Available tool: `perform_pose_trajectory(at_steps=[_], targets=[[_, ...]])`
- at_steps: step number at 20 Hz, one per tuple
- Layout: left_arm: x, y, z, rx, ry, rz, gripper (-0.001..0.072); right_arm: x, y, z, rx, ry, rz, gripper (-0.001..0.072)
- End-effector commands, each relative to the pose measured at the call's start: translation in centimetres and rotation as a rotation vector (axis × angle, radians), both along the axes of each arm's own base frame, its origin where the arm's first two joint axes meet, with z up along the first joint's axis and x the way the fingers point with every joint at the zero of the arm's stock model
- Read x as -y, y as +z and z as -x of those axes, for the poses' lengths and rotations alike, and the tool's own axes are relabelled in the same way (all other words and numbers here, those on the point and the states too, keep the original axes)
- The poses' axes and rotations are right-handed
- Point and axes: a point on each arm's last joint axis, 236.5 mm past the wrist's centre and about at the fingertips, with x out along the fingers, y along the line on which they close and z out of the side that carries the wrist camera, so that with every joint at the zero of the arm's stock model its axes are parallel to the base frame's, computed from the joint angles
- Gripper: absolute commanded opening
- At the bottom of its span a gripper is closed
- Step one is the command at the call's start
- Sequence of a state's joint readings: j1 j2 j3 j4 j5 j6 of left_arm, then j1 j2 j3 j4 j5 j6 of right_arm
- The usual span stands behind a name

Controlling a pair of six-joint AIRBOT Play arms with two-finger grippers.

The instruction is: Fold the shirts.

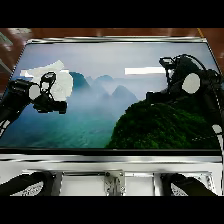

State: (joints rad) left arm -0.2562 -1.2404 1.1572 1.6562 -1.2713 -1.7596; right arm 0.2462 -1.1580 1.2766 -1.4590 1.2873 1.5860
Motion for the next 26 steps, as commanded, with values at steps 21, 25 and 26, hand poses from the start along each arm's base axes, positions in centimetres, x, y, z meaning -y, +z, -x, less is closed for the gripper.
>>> perform_pose_trajectory(at_steps=[21, 25, 26], targets=[[-3.2, -0.4, -7.5, 0.148, 0.053, -0.047, 0.0604, -0.2, 0.2, -3.0, 0.101, -0.014, -0.005, 0.0695], [-15.0, 3.7, -17.6, 0.296, 0.328, -0.032, 0.0617, -0.4, -2.3, -3.5, 0.042, -0.014, 0.003, 0.0695], [-17.4, 3.4, -19.0, 0.287, 0.394, 0.002, 0.0617, -0.5, -2.9, -3.6, 0.026, -0.014, 0.006, 0.0695]])
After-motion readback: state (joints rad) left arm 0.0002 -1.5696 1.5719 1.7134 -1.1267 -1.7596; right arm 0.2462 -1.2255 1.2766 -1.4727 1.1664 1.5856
